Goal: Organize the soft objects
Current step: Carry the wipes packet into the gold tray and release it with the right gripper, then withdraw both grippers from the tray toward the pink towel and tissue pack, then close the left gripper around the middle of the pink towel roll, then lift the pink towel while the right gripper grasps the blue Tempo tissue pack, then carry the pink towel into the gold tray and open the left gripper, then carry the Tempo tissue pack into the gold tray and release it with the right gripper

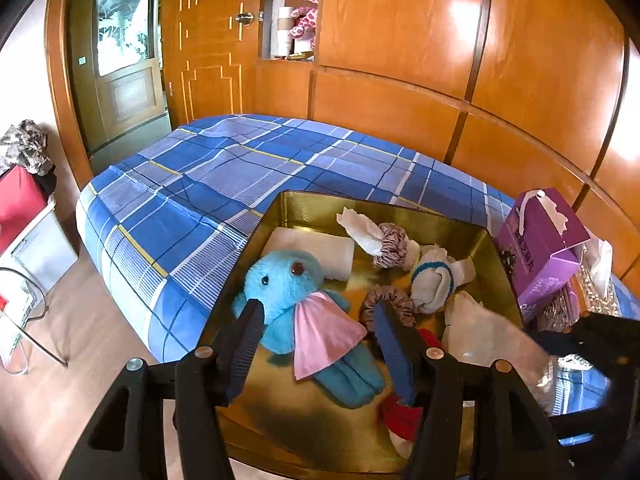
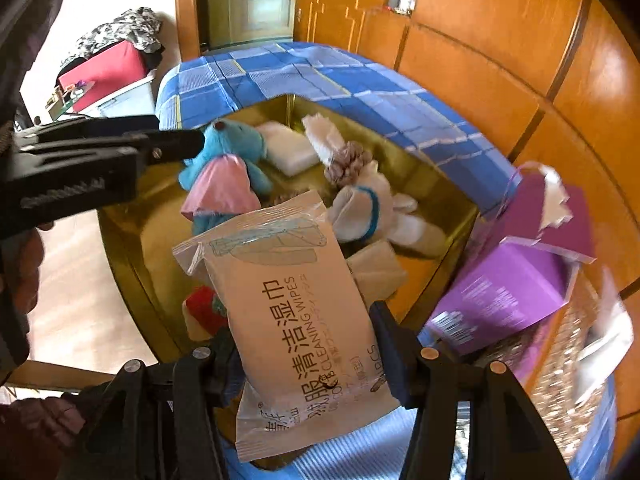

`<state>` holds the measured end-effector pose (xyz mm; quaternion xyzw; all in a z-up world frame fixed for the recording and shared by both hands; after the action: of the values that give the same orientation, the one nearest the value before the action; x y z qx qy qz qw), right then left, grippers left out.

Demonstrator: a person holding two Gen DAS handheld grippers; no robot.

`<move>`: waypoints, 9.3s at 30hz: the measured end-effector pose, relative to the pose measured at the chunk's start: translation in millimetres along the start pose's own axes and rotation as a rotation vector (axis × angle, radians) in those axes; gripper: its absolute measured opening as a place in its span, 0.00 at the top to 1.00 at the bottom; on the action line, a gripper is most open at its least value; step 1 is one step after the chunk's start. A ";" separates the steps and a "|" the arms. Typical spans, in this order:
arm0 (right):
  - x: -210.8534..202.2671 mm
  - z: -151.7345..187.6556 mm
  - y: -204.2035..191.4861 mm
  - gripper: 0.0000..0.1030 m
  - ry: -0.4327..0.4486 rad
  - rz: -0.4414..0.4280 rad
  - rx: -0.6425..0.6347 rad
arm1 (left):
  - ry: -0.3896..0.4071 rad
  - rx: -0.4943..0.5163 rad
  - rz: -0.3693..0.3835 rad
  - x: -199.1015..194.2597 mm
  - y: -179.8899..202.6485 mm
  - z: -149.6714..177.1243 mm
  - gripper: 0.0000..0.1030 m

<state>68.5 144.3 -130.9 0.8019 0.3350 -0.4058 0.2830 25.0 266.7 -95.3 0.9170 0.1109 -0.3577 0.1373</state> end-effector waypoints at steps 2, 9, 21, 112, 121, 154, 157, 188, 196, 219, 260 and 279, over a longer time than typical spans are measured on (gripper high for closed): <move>3.4 4.1 -4.1 0.45 -0.007 0.005 -0.007 | -0.001 0.004 0.000 0.5 1.2 0.6 0.44; 0.9 12.3 -12.0 0.42 -0.012 -0.024 0.003 | -0.003 0.009 0.000 1.0 3.0 1.8 0.43; -37.8 11.5 -3.2 0.35 0.080 -0.066 0.100 | 0.007 0.024 0.007 -1.9 9.0 0.8 0.42; -193.8 451.9 299.1 0.36 -0.085 0.770 1.319 | -0.097 0.864 0.605 -37.1 443.9 87.2 0.41; -191.4 468.8 299.1 0.36 -0.126 0.772 1.361 | -0.312 0.795 0.674 -2.0 493.4 125.1 0.41; -148.3 418.9 330.6 0.35 -0.094 0.592 1.169 | -0.611 0.583 0.766 74.1 503.7 175.8 0.58; -126.8 402.9 344.6 0.31 -0.143 0.577 1.093 | -0.618 0.543 0.770 78.5 500.3 176.0 0.55; -77.5 400.5 359.2 0.49 -0.200 0.573 1.027 | -0.396 0.480 0.624 91.0 532.3 20.1 0.63; -77.6 400.6 358.4 0.49 -0.203 0.579 1.038 | -0.203 0.337 0.448 106.8 441.9 -126.7 0.63; -79.4 399.7 354.3 0.49 -0.153 0.687 1.048 | -0.081 -0.002 0.200 49.0 87.7 -116.0 0.63; -69.5 353.9 366.7 0.50 -0.264 0.675 1.024 | -0.056 0.092 0.030 0.9 18.6 11.8 0.36; -88.7 77.8 325.6 0.50 0.028 0.455 0.618 | -0.016 0.164 0.071 -10.1 46.9 14.7 0.36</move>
<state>242.8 -139.8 -36.8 0.9087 0.0142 -0.4034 0.1062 22.6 216.7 -90.7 0.9256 0.0476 -0.3678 0.0753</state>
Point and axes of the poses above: each gripper's, at about its wrist camera, not at the fingertips, and x roughly the way its jaws point, y to its right, z to its underside, the point moved 9 cm from there along x, roughly the way its jaws point, and after that the axes turned 8 degrees about z, right-handed, at the moved point
